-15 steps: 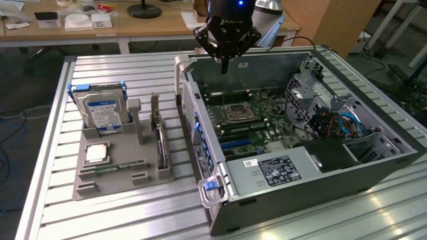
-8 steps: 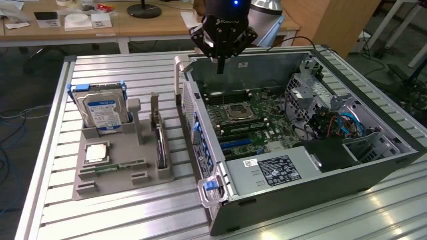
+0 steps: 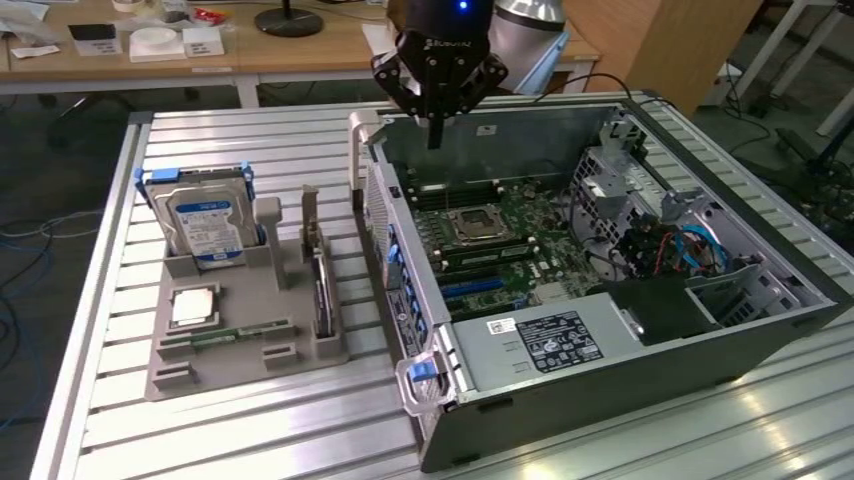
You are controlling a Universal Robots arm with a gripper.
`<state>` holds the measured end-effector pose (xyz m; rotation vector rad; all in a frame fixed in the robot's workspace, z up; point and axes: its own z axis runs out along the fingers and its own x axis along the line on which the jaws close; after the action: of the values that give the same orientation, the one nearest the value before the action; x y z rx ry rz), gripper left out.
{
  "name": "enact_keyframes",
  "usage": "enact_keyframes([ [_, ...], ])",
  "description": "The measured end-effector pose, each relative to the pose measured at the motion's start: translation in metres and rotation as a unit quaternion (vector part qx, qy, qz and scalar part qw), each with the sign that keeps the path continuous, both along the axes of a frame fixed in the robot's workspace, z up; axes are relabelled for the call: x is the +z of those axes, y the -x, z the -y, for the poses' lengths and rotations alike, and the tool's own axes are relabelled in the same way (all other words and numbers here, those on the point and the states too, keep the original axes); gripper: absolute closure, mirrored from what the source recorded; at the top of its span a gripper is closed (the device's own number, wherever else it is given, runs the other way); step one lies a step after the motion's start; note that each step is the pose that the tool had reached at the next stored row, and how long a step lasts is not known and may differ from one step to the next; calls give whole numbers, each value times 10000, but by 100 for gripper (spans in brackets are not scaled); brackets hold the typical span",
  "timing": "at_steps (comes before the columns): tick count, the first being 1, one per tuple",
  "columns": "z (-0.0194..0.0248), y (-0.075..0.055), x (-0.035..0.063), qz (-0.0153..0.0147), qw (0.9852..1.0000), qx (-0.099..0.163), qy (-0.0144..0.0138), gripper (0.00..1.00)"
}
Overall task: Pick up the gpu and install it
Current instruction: 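Reach for the gpu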
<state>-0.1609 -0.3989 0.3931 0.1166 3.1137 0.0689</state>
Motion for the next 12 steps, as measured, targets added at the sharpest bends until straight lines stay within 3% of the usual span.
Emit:
enact_keyframes([
  [12,0,135,-1,0,10000,0,0,89],
])
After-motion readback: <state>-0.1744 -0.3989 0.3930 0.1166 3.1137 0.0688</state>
